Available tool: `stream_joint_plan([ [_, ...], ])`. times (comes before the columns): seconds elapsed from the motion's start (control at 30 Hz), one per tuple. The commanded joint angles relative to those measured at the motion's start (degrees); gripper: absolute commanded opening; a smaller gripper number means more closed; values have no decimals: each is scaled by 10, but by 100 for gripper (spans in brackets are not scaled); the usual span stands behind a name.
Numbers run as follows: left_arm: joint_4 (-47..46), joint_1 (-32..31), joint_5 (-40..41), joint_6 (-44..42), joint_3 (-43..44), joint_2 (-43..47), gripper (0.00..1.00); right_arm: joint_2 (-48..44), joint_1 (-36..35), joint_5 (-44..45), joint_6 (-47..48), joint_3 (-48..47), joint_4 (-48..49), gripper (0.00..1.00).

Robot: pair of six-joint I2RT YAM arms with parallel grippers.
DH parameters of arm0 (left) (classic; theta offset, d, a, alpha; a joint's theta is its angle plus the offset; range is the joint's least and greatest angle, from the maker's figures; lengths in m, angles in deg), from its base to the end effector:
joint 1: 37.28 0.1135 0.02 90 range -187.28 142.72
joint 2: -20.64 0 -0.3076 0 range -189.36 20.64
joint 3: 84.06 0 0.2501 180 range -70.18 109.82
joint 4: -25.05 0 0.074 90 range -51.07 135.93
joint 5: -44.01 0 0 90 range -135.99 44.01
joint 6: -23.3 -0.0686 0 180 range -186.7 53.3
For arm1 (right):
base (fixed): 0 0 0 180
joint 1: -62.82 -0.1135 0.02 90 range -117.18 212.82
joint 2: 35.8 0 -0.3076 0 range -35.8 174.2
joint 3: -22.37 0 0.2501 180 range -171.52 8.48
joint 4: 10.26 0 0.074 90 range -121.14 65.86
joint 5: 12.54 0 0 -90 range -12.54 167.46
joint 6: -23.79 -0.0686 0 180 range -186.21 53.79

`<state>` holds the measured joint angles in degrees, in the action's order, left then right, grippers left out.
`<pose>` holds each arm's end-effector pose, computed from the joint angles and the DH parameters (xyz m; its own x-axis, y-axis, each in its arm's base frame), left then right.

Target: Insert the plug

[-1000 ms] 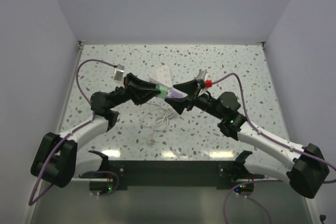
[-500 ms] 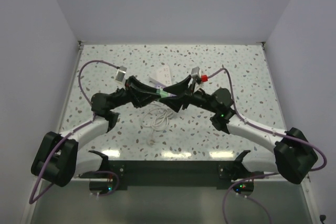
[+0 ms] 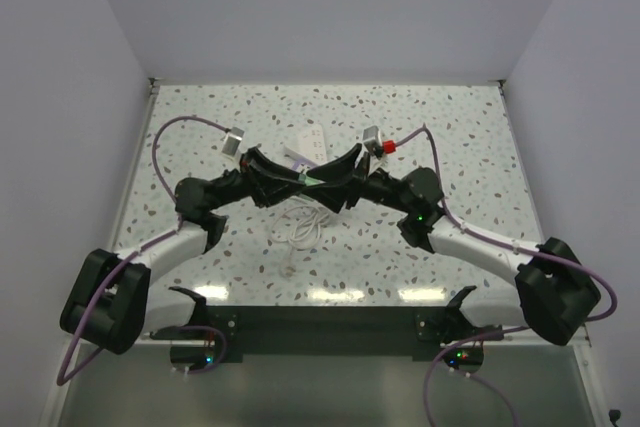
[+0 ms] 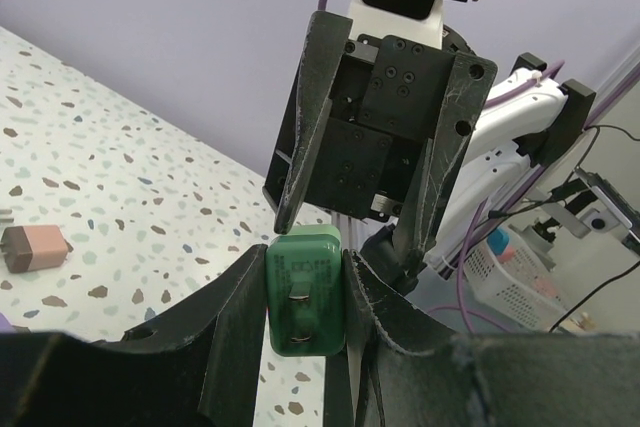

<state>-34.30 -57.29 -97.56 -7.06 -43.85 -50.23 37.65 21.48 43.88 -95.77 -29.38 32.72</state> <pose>0.2040 -0.1315 0.3326 -0.5127 -0.3841 -0.7679 0.8231 0.0346 -0.5669 0.1904 0.2180 0.3635 -0.2254 0.3492 -0.9096 -0.9497 0.1297 0.2851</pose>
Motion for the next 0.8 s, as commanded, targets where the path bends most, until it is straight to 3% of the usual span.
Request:
stream_joint_plan([
  [0.0, -262, 1, -5, 12, -5, 6, 0, -17, 1, 6, -1, 12, 7, 54],
  [0.77, -250, 1, -2, 0, -8, 32, 0, -16, 1, -2, -15, 35, 15, 49],
])
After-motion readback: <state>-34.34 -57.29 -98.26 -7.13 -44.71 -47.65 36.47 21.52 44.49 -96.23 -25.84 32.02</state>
